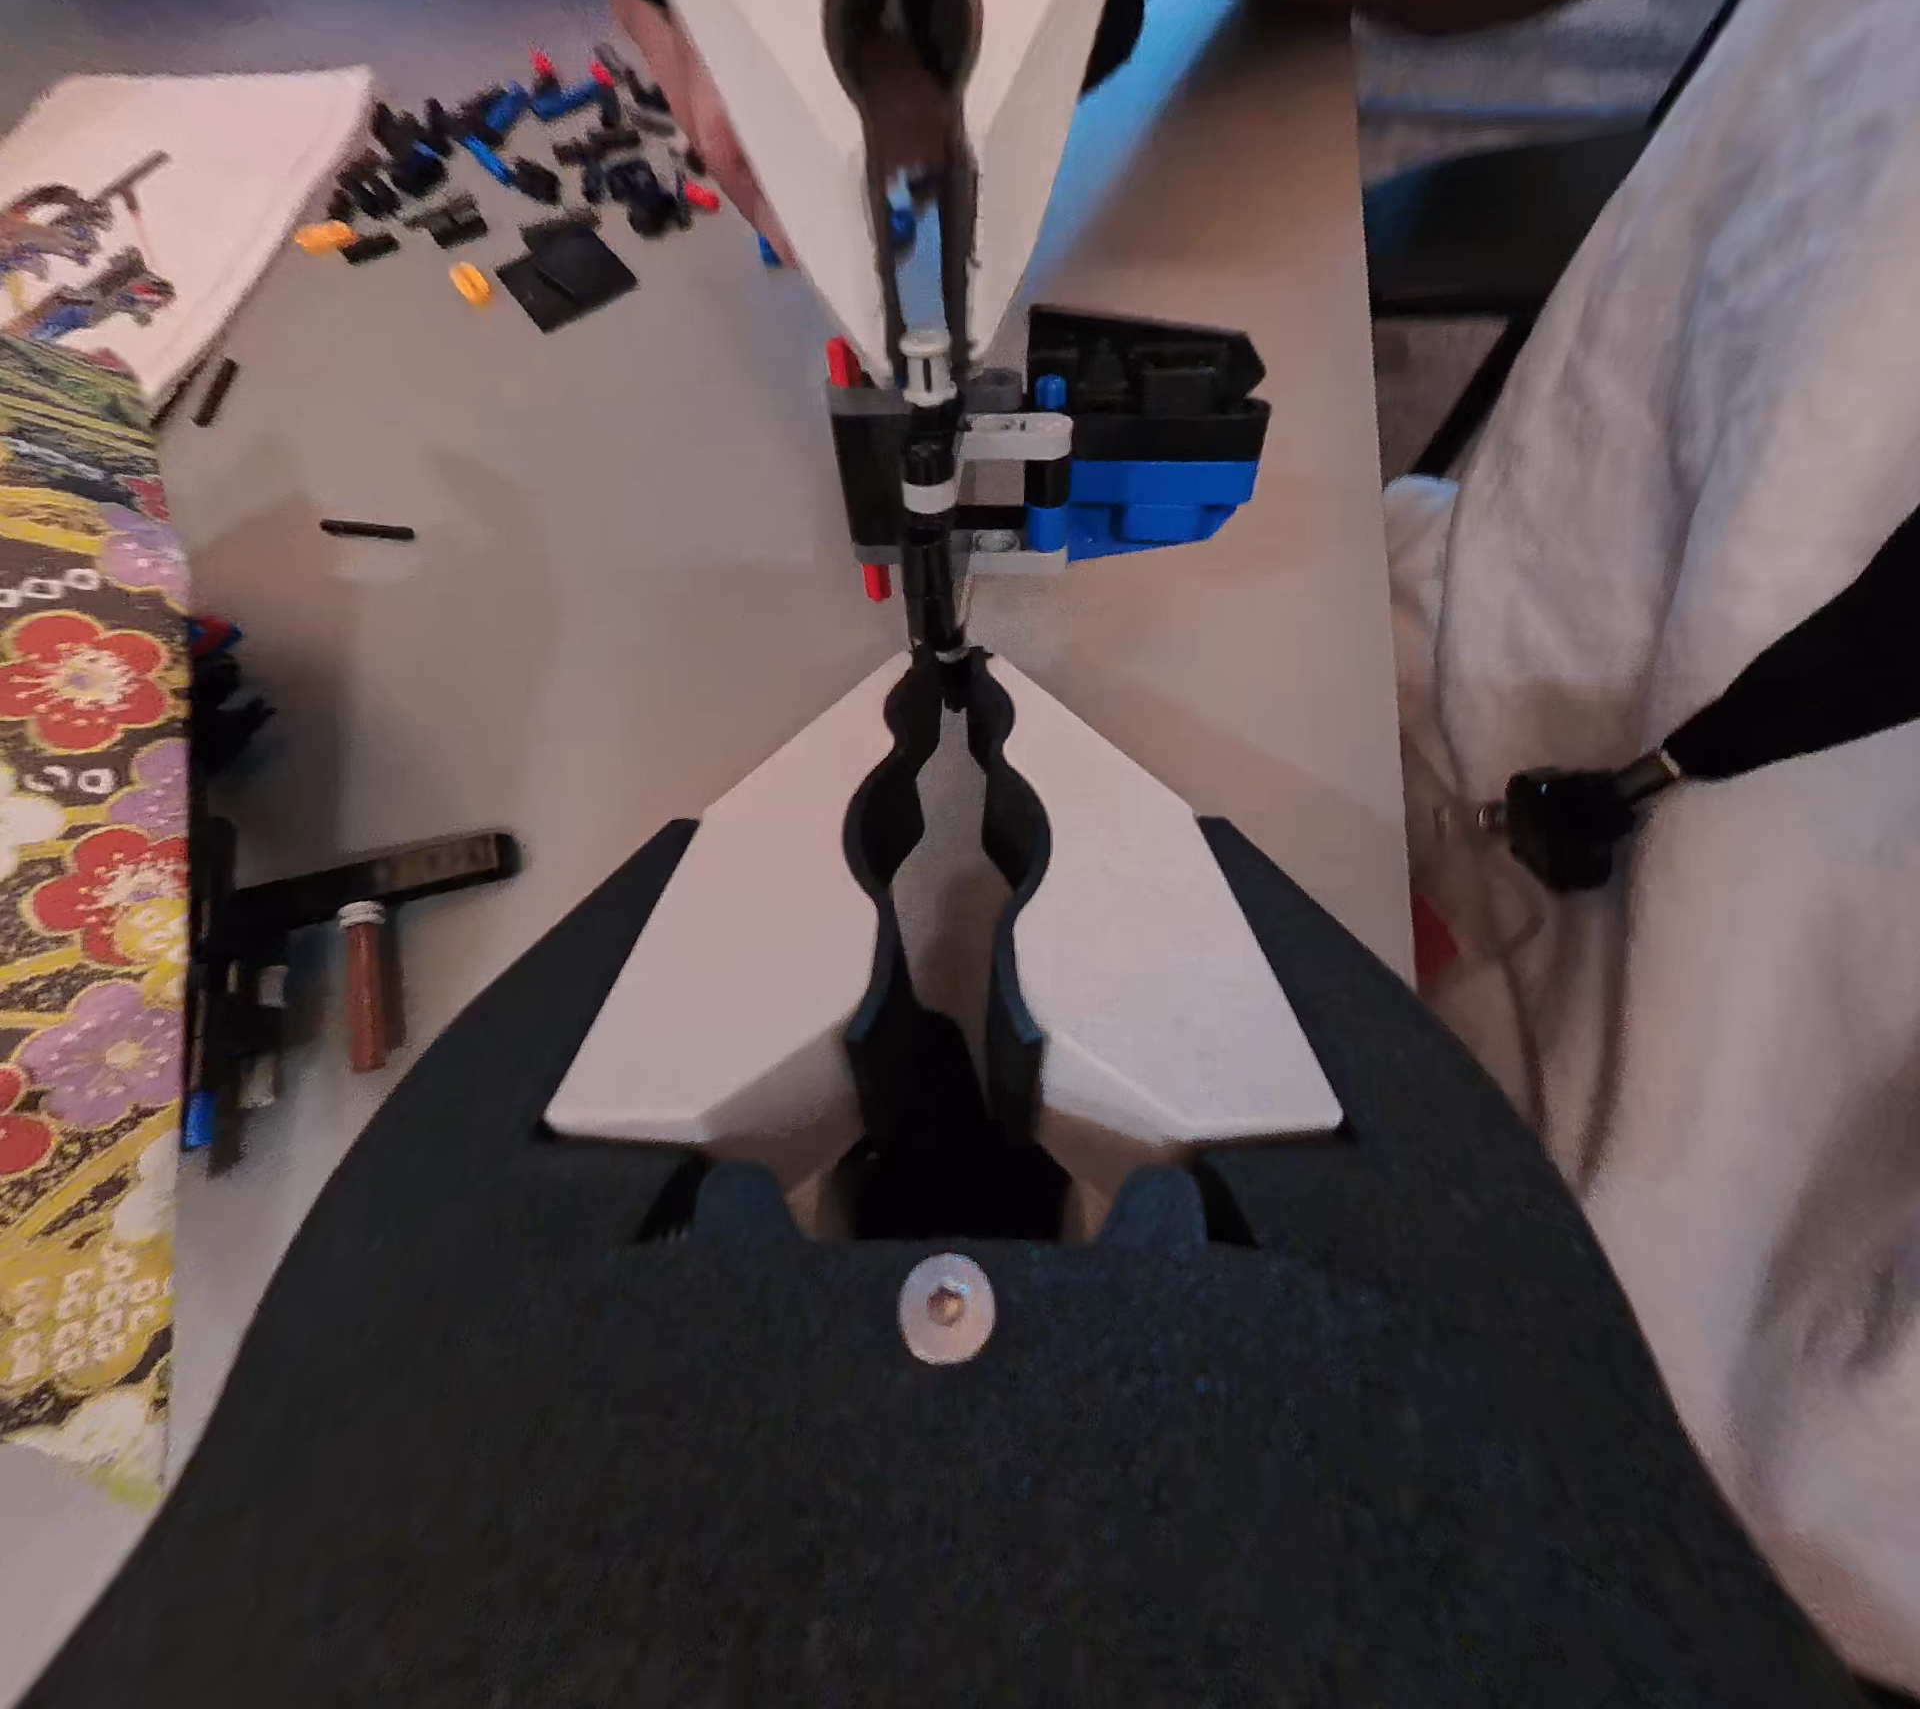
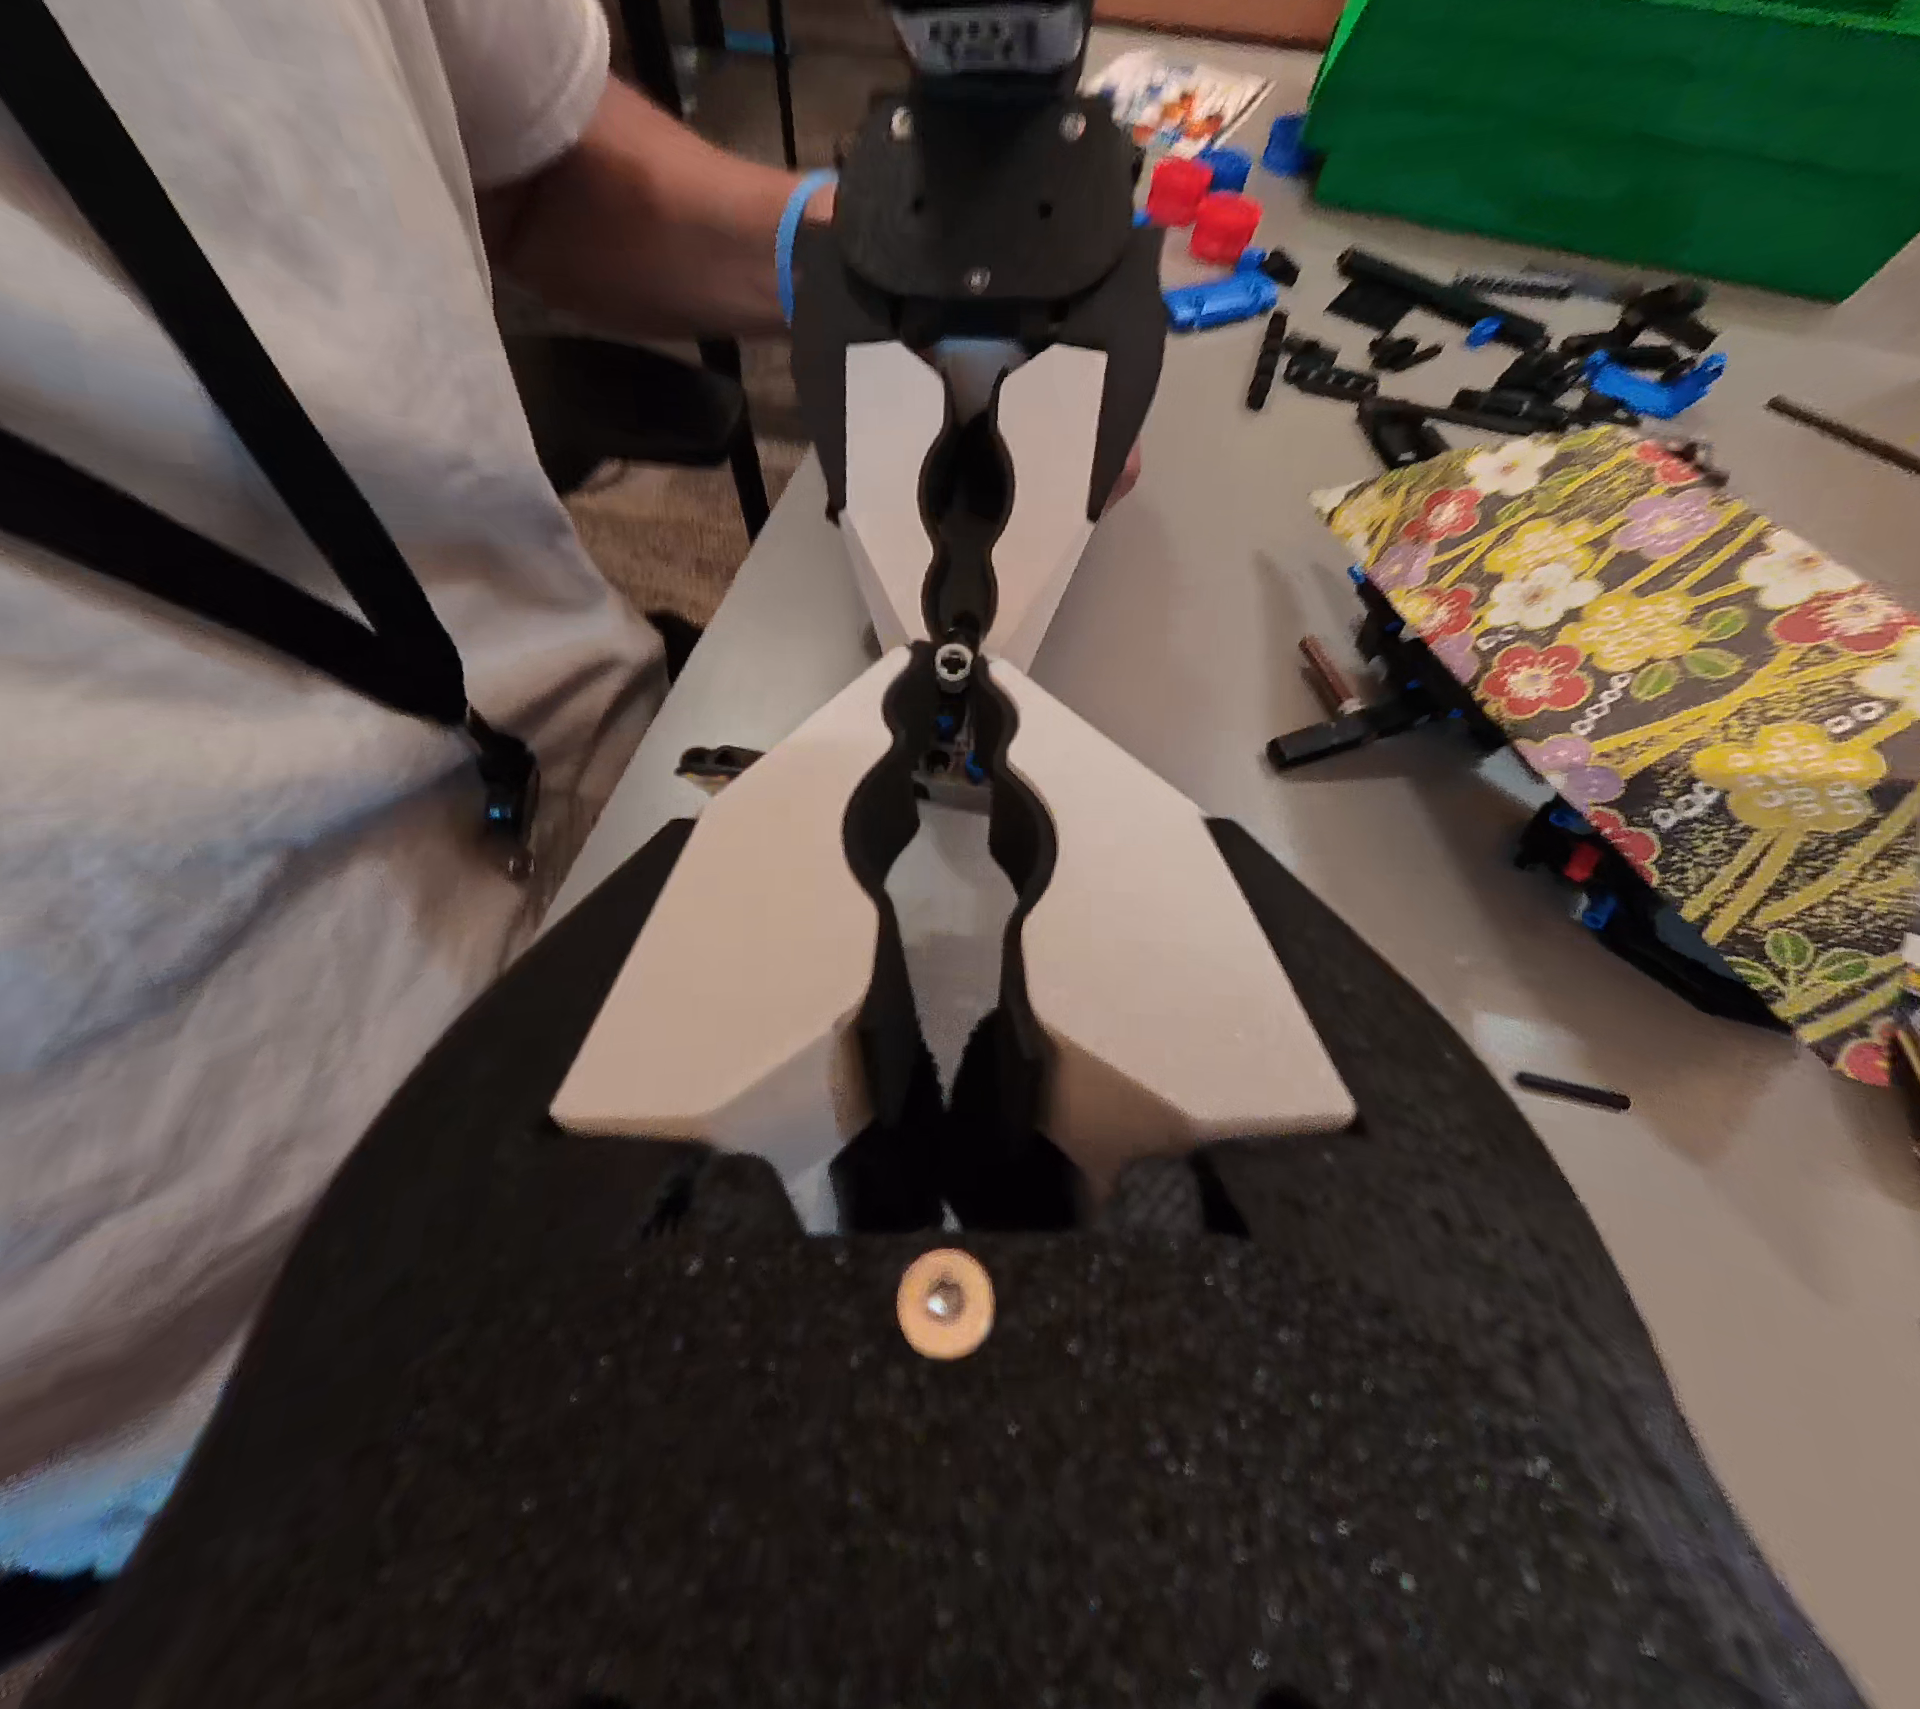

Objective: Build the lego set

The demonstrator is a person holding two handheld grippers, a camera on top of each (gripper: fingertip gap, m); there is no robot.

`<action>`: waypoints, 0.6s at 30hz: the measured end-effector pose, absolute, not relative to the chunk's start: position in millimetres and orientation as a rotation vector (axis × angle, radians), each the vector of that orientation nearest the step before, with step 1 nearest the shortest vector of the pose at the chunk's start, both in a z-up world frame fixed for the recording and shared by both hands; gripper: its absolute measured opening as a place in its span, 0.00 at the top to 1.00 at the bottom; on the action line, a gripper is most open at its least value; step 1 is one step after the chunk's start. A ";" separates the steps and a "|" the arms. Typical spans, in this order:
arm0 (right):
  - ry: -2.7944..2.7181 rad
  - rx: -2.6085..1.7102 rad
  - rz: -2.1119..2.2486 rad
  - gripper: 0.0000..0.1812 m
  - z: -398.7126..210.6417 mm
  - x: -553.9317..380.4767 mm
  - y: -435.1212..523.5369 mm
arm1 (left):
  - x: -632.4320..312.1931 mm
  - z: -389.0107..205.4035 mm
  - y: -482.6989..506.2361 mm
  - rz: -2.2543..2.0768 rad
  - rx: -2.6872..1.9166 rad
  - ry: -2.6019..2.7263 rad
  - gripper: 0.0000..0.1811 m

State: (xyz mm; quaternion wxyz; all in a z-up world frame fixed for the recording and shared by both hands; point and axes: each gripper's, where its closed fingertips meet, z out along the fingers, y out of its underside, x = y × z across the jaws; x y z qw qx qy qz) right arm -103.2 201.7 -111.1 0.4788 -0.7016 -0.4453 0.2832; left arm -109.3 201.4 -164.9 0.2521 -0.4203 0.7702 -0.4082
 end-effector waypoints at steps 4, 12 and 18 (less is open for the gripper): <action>-1.050 -1.677 0.746 0.97 -100.9 -104.6 202.2 | -106.7 -155.5 198.6 -1.158 -1.148 2.028 0.99; -1.138 -1.770 0.627 0.98 -120.0 -99.0 200.1 | -110.2 -170.8 190.4 -1.082 -1.131 2.148 0.99; -1.183 -1.788 0.608 0.98 -126.1 -100.4 196.0 | -110.0 -177.1 189.7 -1.044 -1.140 2.183 0.99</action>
